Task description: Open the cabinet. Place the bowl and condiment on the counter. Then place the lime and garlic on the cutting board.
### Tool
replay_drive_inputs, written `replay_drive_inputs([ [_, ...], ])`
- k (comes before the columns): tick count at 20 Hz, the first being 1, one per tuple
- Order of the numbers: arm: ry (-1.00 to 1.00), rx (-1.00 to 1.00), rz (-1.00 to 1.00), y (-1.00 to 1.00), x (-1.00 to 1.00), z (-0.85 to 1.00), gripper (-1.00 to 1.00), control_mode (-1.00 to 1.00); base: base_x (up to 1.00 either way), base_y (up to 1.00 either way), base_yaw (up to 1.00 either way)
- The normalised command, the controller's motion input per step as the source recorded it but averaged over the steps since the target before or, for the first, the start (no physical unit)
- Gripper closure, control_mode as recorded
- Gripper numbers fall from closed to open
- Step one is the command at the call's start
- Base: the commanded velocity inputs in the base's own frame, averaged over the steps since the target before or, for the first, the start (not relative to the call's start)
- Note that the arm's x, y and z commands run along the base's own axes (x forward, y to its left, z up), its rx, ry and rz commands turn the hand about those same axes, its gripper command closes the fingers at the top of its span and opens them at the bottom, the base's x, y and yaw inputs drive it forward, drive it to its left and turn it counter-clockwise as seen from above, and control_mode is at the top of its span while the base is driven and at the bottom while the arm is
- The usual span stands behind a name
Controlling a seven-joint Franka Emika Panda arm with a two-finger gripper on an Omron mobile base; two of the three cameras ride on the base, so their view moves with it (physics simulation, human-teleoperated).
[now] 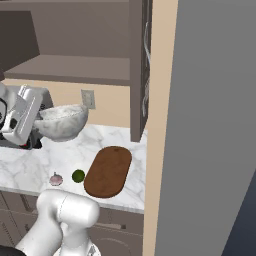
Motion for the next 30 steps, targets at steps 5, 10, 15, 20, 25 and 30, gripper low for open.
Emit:
replay_drive_inputs([
  [5,0.0,0.04,0.17,0.13,0.75,-0.53,1.0,-1.0,0.0,0.0,0.0],
  [10,0.04,0.04,0.14,0.21,0.86,-0.32,1.0,-1.0,0.0,0.0,0.0],
  [15,0.04,0.05,0.12,0.03,0.63,-0.14,1.0,-1.0,0.0,0.0,0.0],
  [20,0.04,0.01,0.09,0.05,0.6,-0.13,1.0,-1.0,0.0,0.0,0.0],
  [25,0.01,0.0,0.09,0.01,0.41,-0.24,1.0,-1.0,0.0,0.0,0.0],
  [30,0.0,0.01,0.16,0.0,0.25,-0.32,1.0,-1.0,0.0,0.0,0.0],
])
